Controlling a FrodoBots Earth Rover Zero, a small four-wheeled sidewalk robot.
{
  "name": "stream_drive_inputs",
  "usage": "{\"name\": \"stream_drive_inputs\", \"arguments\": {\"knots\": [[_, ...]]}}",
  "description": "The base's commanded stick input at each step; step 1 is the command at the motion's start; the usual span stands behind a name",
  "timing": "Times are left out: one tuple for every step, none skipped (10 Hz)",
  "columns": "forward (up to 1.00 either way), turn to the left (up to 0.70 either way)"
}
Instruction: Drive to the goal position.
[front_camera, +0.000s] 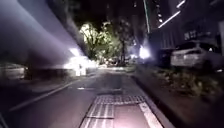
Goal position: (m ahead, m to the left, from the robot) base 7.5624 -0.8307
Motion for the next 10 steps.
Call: {"name": "stream_drive_inputs", "arguments": {"knots": [[0.45,0.0],[0.45,0.0],[0.45,0.0],[0.45,0.0],[0.45,0.0],[0.45,0.0],[0.45,0.0],[0.45,-0.27],[0.45,-0.27],[0.45,-0.27]]}}
